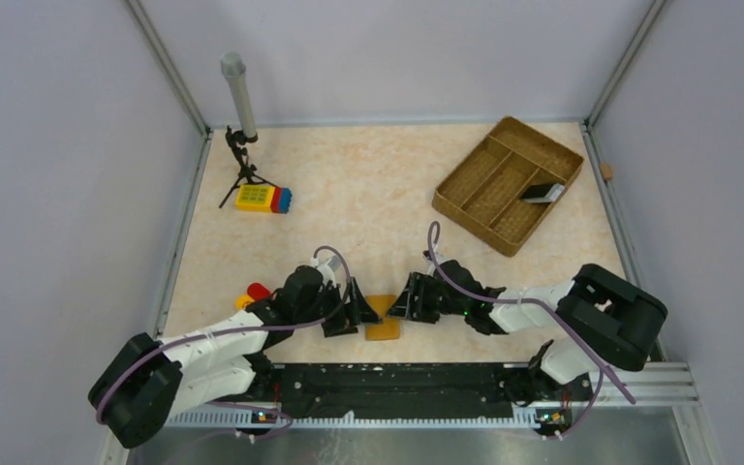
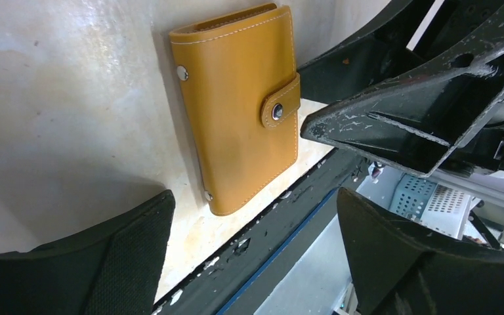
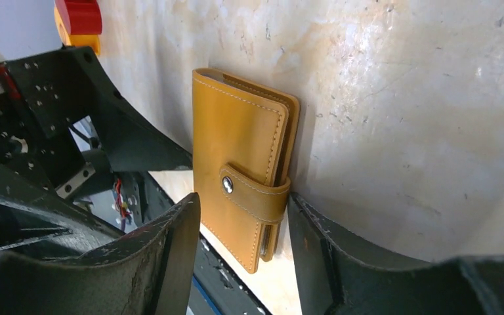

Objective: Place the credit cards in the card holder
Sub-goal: Open the card holder at the center of the board.

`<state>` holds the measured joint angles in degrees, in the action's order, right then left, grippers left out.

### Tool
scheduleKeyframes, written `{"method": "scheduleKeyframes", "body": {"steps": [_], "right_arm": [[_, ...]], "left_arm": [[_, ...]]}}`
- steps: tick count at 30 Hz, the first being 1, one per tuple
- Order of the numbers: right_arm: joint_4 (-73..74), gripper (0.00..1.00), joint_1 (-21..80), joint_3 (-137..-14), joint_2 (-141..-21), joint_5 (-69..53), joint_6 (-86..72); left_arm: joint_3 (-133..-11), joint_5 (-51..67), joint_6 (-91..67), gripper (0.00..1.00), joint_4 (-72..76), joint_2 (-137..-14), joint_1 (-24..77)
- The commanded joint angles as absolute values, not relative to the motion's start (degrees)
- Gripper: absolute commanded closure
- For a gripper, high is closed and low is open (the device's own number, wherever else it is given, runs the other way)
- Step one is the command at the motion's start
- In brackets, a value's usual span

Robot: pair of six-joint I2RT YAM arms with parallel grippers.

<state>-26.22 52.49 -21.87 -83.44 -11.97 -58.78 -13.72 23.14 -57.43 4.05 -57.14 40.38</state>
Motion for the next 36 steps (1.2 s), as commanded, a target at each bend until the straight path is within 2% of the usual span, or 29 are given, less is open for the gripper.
{"method": "scheduleKeyframes", "body": {"steps": [1,4,8,11,14,17,21,24,28,31,36], "right_arm": [[-28.62,0.49,53.18,-21.83,-84.99,-8.14,-60.39],[-28.87,0.49,53.20,-20.70,-84.45,-7.16,-61.28],[-27.78,0.49,53.20,-20.06,-83.42,-5.95,-61.47],[-26.87,0.49,53.26,-19.72,-82.50,-5.06,-61.46],[-25.37,0.49,53.21,-19.60,-81.04,-4.04,-61.23],[-23.35,0.49,53.20,-19.65,-79.14,-2.91,-60.58],[-21.21,0.48,53.22,-19.42,-75.85,-1.67,-58.58],[-16.37,0.44,53.16,-20.24,-71.34,-0.32,-54.65],[-10.17,0.27,51.73,-22.00,-63.95,-0.58,-47.60],[-8.67,0.16,47.46,-22.27,-57.87,-8.15,-42.30],[-6.24,0.08,41.51,-24.90,-50.57,-22.28,-34.71]], "left_arm": [[-12.88,22.24,-58.02,0.10,5.91,-59.70,41.54],[-12.83,22.15,-58.71,0.23,7.31,-61.50,42.19],[-13.10,20.02,-59.44,0.33,8.23,-64.31,43.24],[-12.70,18.90,-60.27,0.45,10.16,-66.96,43.67],[-12.59,18.02,-60.94,0.51,11.82,-69.93,44.00],[-12.85,16.09,-60.91,0.67,12.22,-72.68,44.46],[-13.12,14.57,-60.27,1.00,13.79,-75.35,44.56],[-14.73,14.05,-57.36,1.00,14.03,-74.36,44.56],[-18.13,15.66,-50.59,1.00,11.04,-68.69,44.56],[-20.52,17.97,-44.95,1.00,7.27,-63.53,44.56],[-23.97,25.80,-38.34,1.00,3.11,-56.68,44.56]]}}
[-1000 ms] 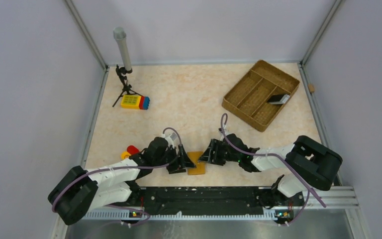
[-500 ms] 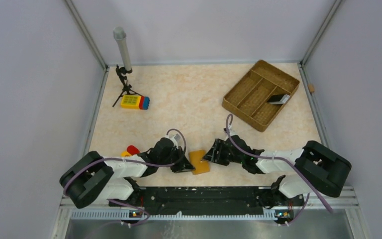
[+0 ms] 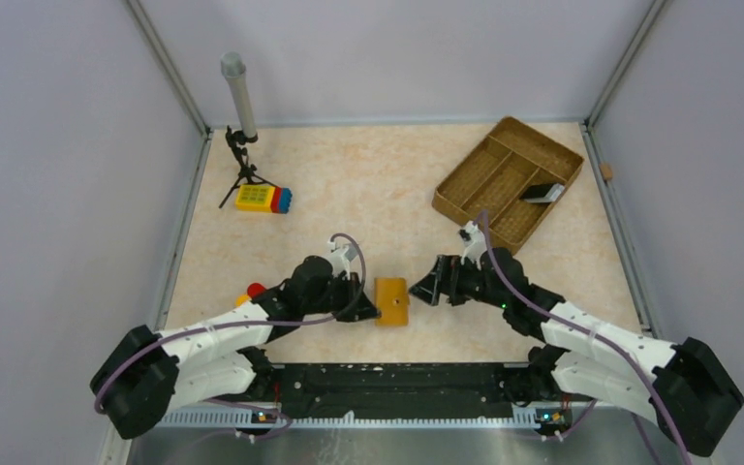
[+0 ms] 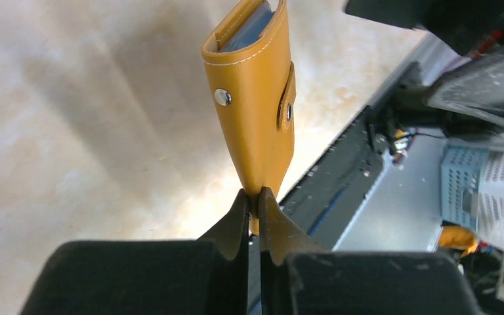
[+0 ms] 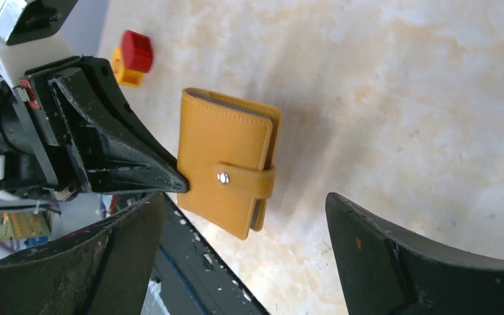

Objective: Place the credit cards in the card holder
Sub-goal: Open the card holder at the center of the board.

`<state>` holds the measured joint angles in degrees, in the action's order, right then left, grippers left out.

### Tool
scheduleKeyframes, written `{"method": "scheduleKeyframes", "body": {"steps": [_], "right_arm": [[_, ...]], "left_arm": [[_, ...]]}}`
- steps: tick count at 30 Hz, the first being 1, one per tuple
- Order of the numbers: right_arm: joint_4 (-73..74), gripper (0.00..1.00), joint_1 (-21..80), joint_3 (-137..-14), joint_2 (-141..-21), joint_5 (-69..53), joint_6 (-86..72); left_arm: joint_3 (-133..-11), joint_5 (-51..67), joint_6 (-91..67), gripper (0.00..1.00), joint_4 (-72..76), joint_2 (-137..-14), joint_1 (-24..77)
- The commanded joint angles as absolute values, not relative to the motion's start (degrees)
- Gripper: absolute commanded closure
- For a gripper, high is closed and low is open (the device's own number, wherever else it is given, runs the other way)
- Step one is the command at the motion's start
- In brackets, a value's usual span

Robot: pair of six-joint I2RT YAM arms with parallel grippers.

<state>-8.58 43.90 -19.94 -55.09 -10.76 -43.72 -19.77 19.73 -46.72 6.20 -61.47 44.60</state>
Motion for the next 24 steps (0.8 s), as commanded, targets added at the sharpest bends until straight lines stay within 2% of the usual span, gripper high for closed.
{"method": "scheduleKeyframes", "body": {"steps": [1,5,14,17,19,23,24], "right_arm": [[-5.37,0.07,41.49,-25.67,-49.94,-24.02,-33.46],[-4.09,0.07,41.48,-28.33,-50.02,-28.83,-30.88],[-4.64,0.06,41.41,-29.71,-52.97,-29.14,-31.46],[-7.47,0.11,41.45,-29.73,-53.70,-32.14,-32.87],[-10.05,0.24,41.40,-29.62,-53.85,-34.59,-34.40],[-14.33,0.77,41.35,-29.48,-54.32,-39.42,-37.32],[-14.55,0.89,41.40,-29.52,-54.27,-39.75,-37.58]], "left_arm": [[-24.56,27.60,-37.49,1.00,2.55,-55.90,44.56],[-25.14,33.16,-36.92,1.00,3.11,-52.42,44.56],[-26.15,42.50,-37.27,1.00,3.98,-48.61,44.81],[-26.64,43.36,-36.84,1.00,3.51,-48.75,45.08],[-27.24,43.25,-36.45,1.00,2.90,-48.82,45.09],[-28.57,42.21,-36.47,0.99,2.86,-48.87,45.10],[-28.66,41.65,-36.83,0.88,3.28,-48.67,45.13]]}}
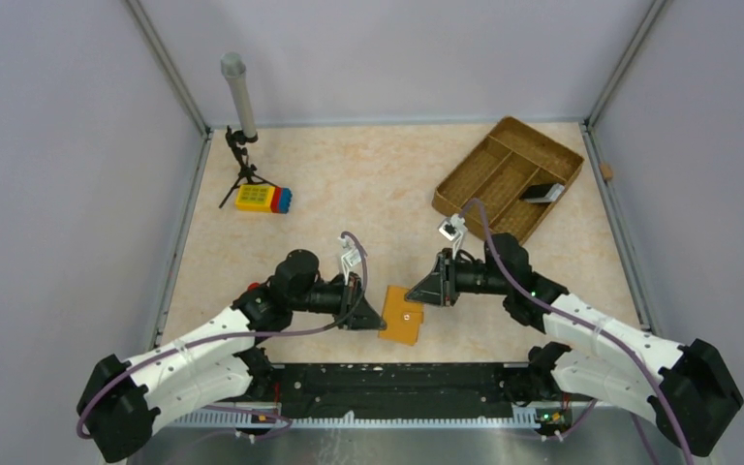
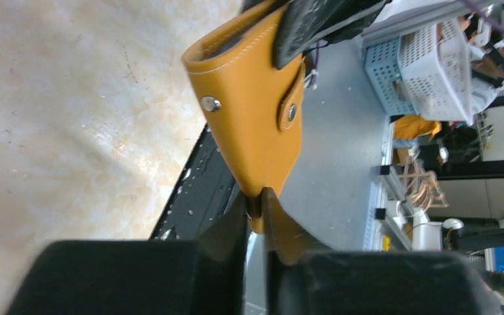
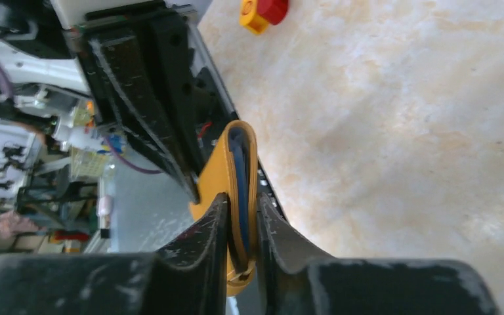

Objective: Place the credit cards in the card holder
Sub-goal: Open the card holder at the center of the board.

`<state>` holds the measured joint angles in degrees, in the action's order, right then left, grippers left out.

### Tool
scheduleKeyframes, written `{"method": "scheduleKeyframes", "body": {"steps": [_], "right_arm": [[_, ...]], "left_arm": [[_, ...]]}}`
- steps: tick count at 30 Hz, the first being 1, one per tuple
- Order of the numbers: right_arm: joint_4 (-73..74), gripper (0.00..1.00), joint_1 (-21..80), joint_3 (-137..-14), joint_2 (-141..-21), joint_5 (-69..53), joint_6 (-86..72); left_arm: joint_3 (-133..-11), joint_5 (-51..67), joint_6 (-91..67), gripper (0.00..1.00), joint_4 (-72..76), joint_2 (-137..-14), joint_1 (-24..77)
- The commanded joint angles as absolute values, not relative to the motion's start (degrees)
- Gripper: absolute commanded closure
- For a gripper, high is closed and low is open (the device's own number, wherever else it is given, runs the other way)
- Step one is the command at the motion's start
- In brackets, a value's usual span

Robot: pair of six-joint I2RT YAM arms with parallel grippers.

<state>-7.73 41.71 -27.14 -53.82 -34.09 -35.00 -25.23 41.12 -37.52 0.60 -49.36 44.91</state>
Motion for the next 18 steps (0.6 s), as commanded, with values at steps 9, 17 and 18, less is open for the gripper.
{"method": "scheduleKeyframes", "body": {"steps": [9,17,18], "right_arm": [[-20.62,1.00,41.40,-28.86,-51.79,-42.28,-40.85],[-22.18,1.00,41.40,-28.93,-50.24,-43.24,-41.42],[-21.85,1.00,41.45,-28.92,-50.06,-43.04,-41.28]], "left_arm": [[-25.87,40.88,-44.86,0.04,17.42,-51.01,45.10],[-25.37,45.67,-49.67,0.48,26.80,-54.08,45.09],[-25.35,45.92,-49.74,0.56,26.71,-54.01,45.09]]}}
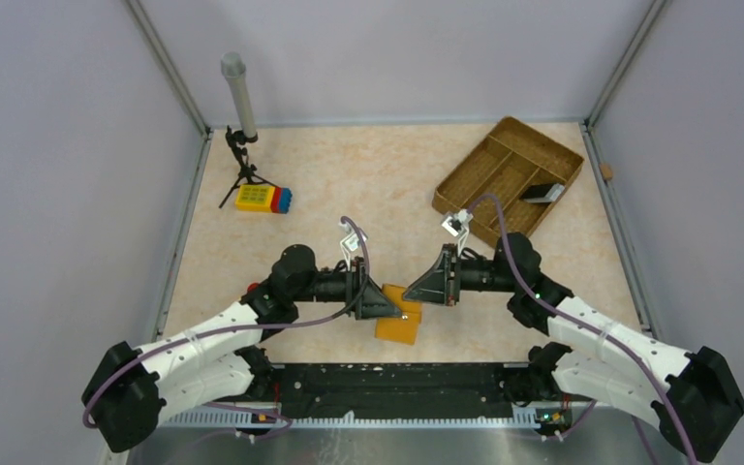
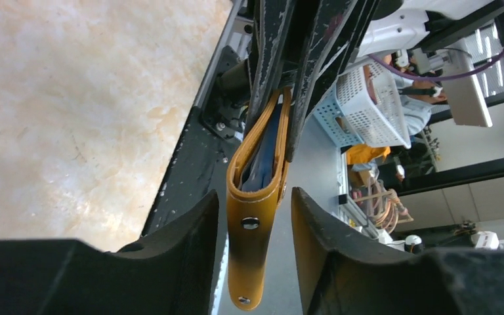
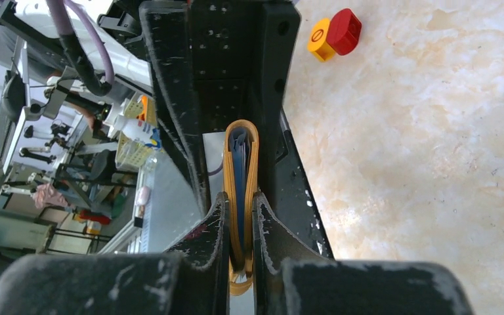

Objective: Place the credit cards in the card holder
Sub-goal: Open the card holder at the center of the board.

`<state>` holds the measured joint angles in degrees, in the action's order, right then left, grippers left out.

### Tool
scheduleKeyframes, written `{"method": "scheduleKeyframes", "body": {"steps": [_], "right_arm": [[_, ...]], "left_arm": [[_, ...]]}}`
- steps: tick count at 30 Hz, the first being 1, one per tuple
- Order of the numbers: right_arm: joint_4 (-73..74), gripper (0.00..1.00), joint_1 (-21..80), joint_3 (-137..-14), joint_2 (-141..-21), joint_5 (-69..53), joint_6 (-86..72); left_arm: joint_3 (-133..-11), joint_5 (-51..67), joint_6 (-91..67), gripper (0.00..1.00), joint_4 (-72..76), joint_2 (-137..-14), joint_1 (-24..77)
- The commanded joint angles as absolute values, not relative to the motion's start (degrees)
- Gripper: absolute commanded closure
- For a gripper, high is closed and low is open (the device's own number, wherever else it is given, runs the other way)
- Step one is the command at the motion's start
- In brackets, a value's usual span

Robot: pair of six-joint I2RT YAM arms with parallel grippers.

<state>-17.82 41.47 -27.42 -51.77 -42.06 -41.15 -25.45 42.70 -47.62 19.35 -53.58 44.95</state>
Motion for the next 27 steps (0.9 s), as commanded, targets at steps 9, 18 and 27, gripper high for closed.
{"method": "scheduleKeyframes", "body": {"steps": [9,18,27], "right_arm": [[-15.32,0.88,40.88,-30.19,-48.51,-41.27,-37.95],[1.73,0.27,40.96,-38.20,-44.18,-38.69,-27.11],[-1.61,0.34,46.91,-40.45,-51.36,-45.19,-25.86]], "left_arm": [[-27.03,42.76,-45.49,1.00,14.18,-48.18,44.97],[-41.72,53.25,-28.59,1.00,-16.45,-57.00,38.05],[-47.40,63.88,-16.07,1.00,-25.27,-66.19,34.04]]}}
